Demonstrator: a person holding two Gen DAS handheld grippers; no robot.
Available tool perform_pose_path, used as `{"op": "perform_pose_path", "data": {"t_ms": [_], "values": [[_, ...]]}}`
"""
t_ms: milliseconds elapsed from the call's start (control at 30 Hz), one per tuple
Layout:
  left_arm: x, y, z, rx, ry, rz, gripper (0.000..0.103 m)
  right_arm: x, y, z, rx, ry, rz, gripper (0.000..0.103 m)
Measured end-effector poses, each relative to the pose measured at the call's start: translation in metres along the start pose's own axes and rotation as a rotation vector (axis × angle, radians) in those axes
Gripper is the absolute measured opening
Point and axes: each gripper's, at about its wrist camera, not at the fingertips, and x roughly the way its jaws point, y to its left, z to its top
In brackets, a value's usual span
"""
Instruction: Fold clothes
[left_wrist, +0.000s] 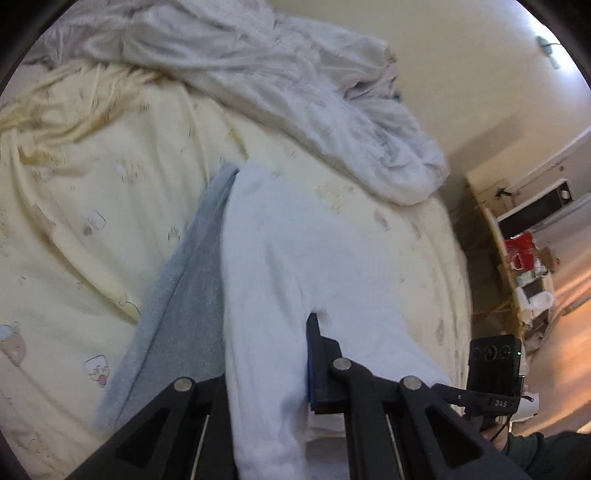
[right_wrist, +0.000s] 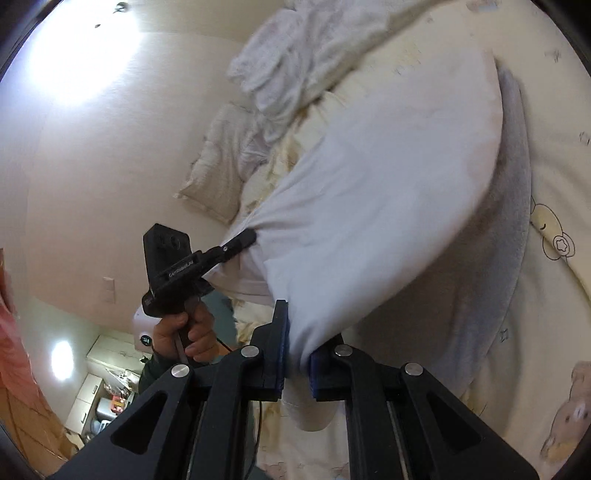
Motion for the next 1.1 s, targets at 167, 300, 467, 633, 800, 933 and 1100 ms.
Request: {"op": "perform_pose_path", "data": {"t_ms": [167, 300, 467, 633, 800, 933, 1100], "values": [[0.044, 0.055, -0.025, -0.165, 0.243, 0.129, 0.008, 0.022, -0.033, -0.032, 0.076, 0.06, -0.053, 0.01], [0.057, 0.091, -0.038, -0.277, 0.345, 0.194, 0.014, 0.033, -0.07, -0.05, 0.142, 0.083, -0.058, 0.01], [0.053, 0.103, -0.04, -0.269, 0.388, 0.252, 0.033, 0.033, -0.074, -0.051, 0.174, 0.093, -0.03, 0.014], [0.056, 0.098, -0.048, -0.126, 0.459, 0.426, 0.033, 0.031, -0.055, -0.049, 0.033, 0.123, -0.117, 0.013], [0.045, 0.1, -0.044, -0.022, 0.429, 0.613, 0.033, 0.029, -0.061, -0.055, 0.057, 0.146, -0.193, 0.013], [0.033, 0.089, -0.038, 0.047, 0.359, 0.699, 0.033, 0.013, -0.053, -0.065, 0.023, 0.159, -0.277, 0.019], [0.036, 0.006, -0.037, 0.237, 0.248, 0.355, 0.033, -0.01, 0.013, -0.055, -0.375, 0.107, -0.49, 0.019]]}}
